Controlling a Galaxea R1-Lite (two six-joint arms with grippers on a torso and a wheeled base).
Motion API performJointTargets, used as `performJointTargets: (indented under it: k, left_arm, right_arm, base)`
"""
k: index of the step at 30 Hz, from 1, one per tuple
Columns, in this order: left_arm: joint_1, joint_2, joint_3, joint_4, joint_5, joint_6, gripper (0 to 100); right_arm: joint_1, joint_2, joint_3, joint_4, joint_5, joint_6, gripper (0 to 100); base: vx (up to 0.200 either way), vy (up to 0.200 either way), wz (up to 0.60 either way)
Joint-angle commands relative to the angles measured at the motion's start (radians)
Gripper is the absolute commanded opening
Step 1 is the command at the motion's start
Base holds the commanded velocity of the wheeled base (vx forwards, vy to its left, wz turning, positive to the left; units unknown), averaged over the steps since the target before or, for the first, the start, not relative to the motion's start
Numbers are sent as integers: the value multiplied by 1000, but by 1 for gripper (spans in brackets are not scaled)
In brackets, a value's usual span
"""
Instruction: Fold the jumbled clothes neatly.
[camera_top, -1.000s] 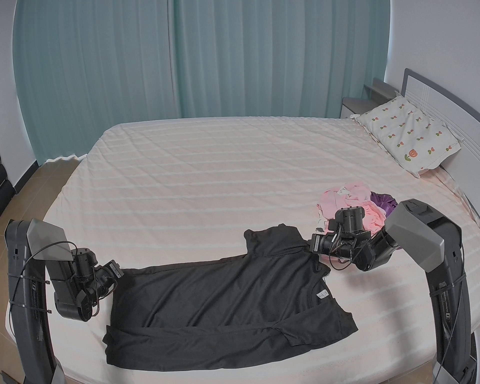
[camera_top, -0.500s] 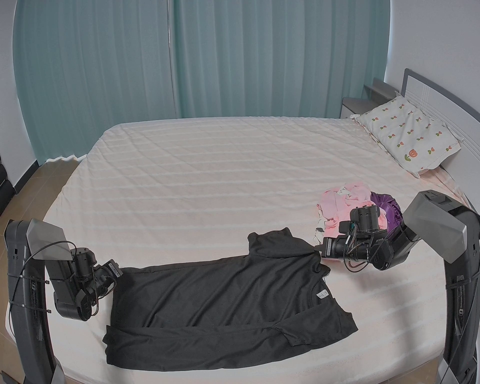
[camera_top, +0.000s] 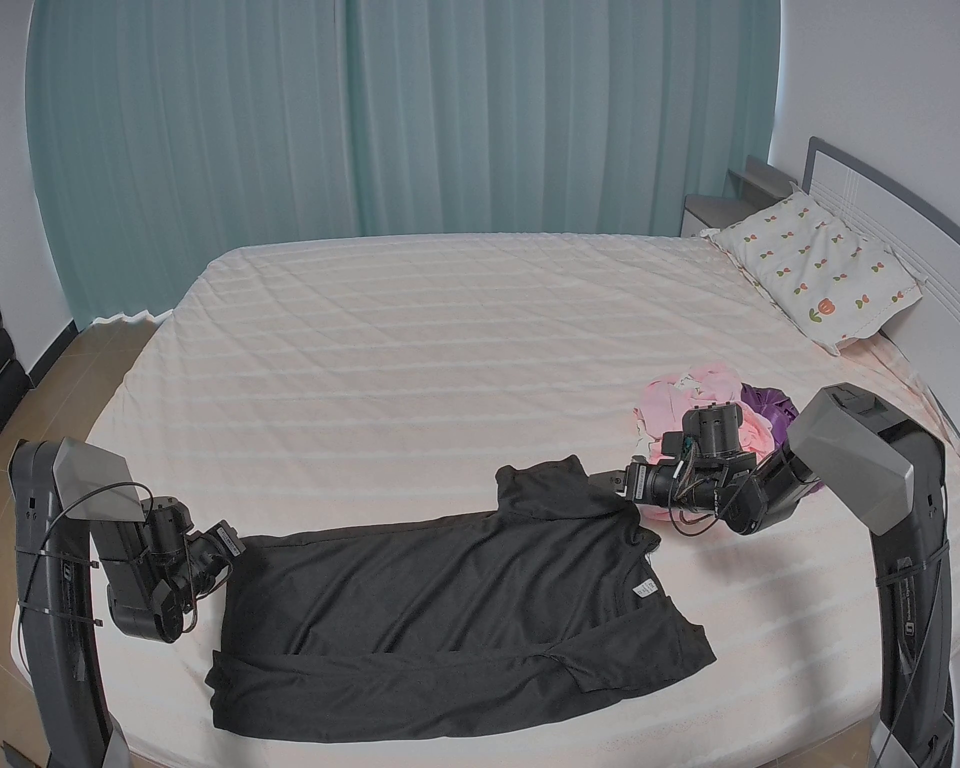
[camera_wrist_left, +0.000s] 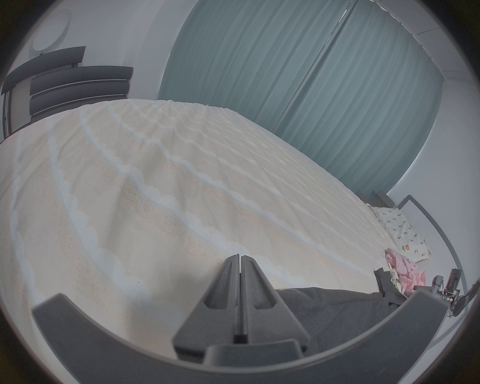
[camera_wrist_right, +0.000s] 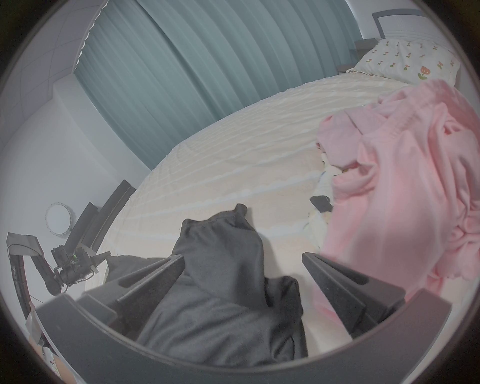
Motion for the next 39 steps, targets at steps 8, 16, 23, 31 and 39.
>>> performJointTargets:
  k: [8, 16, 23, 31, 39]
  left_arm:
    - [0, 2, 3, -1, 0, -1, 0]
    - [0, 2, 3, -1, 0, 1, 0]
    - [0, 2, 3, -1, 0, -1, 0]
    - [0, 2, 2, -1, 0, 1, 0]
    - [-4, -7, -6, -47, 46, 2, 0]
  right_arm:
    - [53, 108, -93, -9, -18, 21, 100]
    - [57, 122, -116, -9, -35, 21, 100]
    - [51, 120, -122, -11, -38, 21, 0]
    - [51, 119, -120, -12, -41, 23, 0]
    - [21, 79, -104, -35, -93, 35, 0]
  base:
    - [0, 0, 0]
    - [0, 0, 0]
    - [0, 0, 0]
    - [0, 0, 0]
    - [0, 0, 0]
